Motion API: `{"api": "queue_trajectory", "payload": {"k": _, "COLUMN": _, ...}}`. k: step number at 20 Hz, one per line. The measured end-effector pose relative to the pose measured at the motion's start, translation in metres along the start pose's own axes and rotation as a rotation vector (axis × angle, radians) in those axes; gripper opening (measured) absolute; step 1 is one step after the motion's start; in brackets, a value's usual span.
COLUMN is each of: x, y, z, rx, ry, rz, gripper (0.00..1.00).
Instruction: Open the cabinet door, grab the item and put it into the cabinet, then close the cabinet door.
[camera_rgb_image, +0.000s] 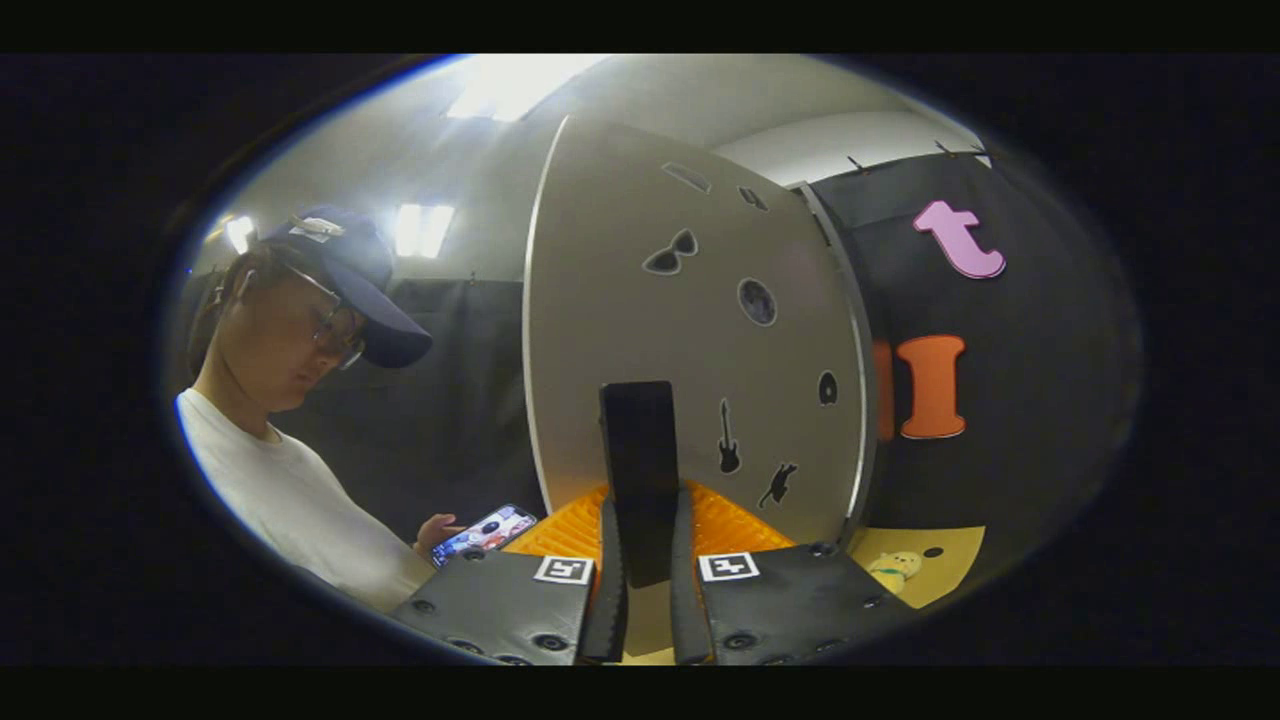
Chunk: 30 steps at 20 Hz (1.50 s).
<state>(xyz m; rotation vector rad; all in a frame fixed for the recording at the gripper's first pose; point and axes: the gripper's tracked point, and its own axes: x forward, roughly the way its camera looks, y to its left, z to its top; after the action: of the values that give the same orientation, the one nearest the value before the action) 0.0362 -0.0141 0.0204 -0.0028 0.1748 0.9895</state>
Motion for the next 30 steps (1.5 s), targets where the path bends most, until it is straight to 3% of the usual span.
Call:
{"api": "queue_trajectory", "payload": {"k": 4, "x": -0.02, "y": -0.013, "z": 0.004, "rx": 0.014, "ry": 0.009, "rz": 0.011, "gripper": 0.25}}
{"api": "queue_trajectory", "payload": {"k": 12, "x": -0.036, "y": -0.021, "z": 0.007, "rx": 0.002, "ry": -0.018, "rz": -0.088, "gripper": 0.26}}
{"api": "queue_trajectory", "payload": {"k": 14, "x": -0.042, "y": -0.028, "z": 0.001, "rx": -0.045, "ry": -0.004, "rz": -0.151, "gripper": 0.33}}
{"api": "queue_trajectory", "payload": {"k": 17, "x": -0.054, "y": -0.033, "z": -0.002, "rx": -0.067, "ry": 0.002, "rz": -0.247, "gripper": 0.58}}
{"api": "queue_trajectory", "payload": {"k": 21, "x": -0.085, "y": -0.05, "z": 0.0, "rx": -0.028, "ry": -0.036, "rz": -0.429, "gripper": 0.73}}
{"api": "queue_trajectory", "payload": {"k": 25, "x": -0.126, "y": -0.045, "z": 0.007, "rx": 0.021, "ry": -0.125, "rz": -0.594, "gripper": 0.79}}
{"api": "queue_trajectory", "payload": {"k": 29, "x": -0.127, "y": 0.01, "z": 0.014, "rx": 0.01, "ry": -0.21, "rz": -0.608, "gripper": 0.96}}
{"api": "queue_trajectory", "payload": {"k": 30, "x": -0.121, "y": 0.026, "z": 0.009, "rx": -0.013, "ry": -0.213, "rz": -0.619, "gripper": 0.96}}
